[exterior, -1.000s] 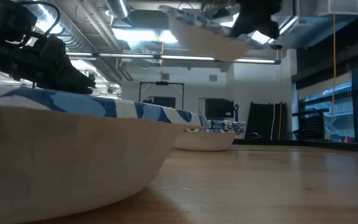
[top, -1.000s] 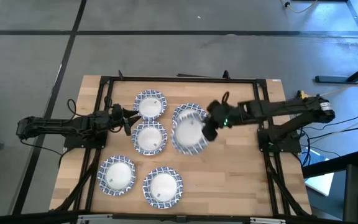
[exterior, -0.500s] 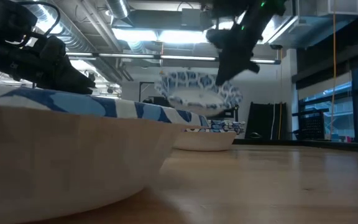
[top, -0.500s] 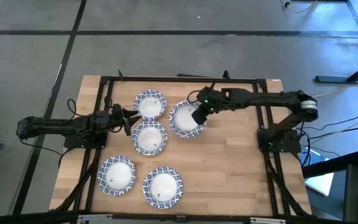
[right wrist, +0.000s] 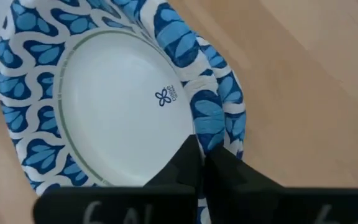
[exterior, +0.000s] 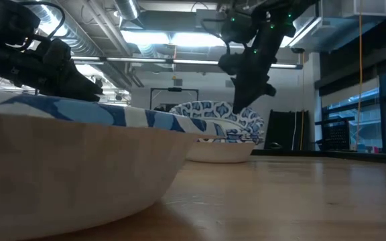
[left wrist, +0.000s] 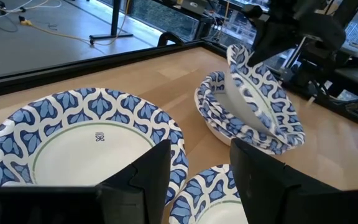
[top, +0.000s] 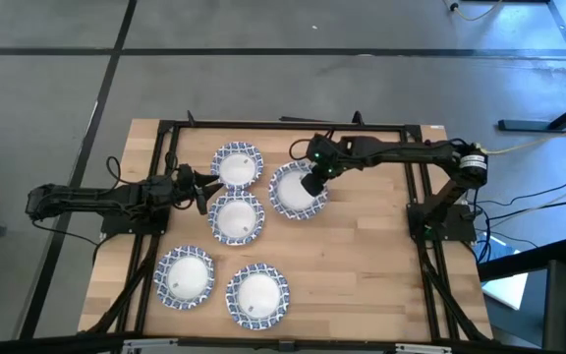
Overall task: Nest bowls inside each other
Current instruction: Stack the blue patterned bowl on top of the other blue patterned bowl
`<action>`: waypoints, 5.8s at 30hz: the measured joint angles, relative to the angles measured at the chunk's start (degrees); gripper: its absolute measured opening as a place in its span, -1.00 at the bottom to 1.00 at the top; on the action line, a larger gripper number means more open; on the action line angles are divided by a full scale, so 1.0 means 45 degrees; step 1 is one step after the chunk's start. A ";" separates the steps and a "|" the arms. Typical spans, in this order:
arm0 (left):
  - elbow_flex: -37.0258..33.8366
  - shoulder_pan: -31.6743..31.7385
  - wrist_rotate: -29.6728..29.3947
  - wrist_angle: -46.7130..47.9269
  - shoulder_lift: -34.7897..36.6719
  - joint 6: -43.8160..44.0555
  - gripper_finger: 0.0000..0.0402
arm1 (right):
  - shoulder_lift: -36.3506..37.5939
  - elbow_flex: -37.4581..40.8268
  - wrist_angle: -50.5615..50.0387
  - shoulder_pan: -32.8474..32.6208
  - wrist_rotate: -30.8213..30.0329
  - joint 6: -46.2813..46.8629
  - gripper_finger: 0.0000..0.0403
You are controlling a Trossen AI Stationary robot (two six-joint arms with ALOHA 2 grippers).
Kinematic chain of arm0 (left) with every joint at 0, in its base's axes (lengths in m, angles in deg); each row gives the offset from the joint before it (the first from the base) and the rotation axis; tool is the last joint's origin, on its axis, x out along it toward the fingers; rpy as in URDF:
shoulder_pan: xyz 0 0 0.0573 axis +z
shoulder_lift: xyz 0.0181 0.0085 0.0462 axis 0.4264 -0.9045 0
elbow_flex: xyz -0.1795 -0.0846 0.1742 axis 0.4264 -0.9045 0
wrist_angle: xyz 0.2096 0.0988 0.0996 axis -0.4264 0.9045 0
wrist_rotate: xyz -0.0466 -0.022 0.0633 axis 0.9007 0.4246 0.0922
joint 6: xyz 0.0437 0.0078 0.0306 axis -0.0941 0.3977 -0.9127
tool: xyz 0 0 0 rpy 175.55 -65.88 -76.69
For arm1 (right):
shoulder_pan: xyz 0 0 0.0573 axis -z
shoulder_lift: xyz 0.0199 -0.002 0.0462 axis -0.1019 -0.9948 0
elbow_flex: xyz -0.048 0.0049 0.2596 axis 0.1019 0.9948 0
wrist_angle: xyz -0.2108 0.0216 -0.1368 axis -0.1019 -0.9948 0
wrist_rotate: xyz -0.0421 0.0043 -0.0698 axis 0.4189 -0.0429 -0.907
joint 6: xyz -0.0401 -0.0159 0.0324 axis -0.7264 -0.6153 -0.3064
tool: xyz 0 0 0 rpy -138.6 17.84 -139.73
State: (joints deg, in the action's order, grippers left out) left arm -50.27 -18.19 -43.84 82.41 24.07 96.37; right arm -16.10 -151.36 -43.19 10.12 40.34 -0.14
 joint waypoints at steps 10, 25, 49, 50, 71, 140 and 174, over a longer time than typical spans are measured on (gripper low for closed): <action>-0.0005 0.0000 0.0000 -0.0005 -0.0005 -0.0005 -0.20 | 0.0000 0.0000 0.0076 0.0040 -0.0017 -0.0301 -0.44; 0.0005 0.0111 -0.0826 -0.0256 -0.0001 -0.2421 -0.20 | 0.0010 -0.0644 0.0354 0.0102 -0.2201 -0.1109 -0.04; 0.5530 0.1174 0.0834 0.5484 -0.6090 -0.4046 -0.20 | 0.0019 -0.1443 0.1322 0.0665 -0.1685 -0.2064 -0.04; 0.5738 0.1238 0.0912 0.5369 -0.6637 -0.4041 -0.20 | 0.0019 -0.1443 0.1445 0.0665 -0.1667 -0.2059 -0.04; 1.0293 0.1341 0.1244 0.4765 -1.5010 -0.3993 -0.20 | 0.0019 -0.1452 0.1398 0.0665 -0.1628 -0.1981 -0.04; 1.5013 -0.1675 0.0442 0.7764 -1.5262 -0.4750 -1.00 | 0.0019 -0.1443 -0.1302 0.1512 -0.2881 -0.1971 -0.04; 1.5008 -0.2049 0.1753 0.4830 -1.8627 -0.5180 -0.90 | 0.2079 -0.1428 -0.1913 0.1705 -0.2672 -0.1257 -0.04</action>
State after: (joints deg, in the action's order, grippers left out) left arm 17.27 -27.41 -35.95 104.15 -59.75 73.06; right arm -6.75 -157.79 -51.79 17.79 28.32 -5.80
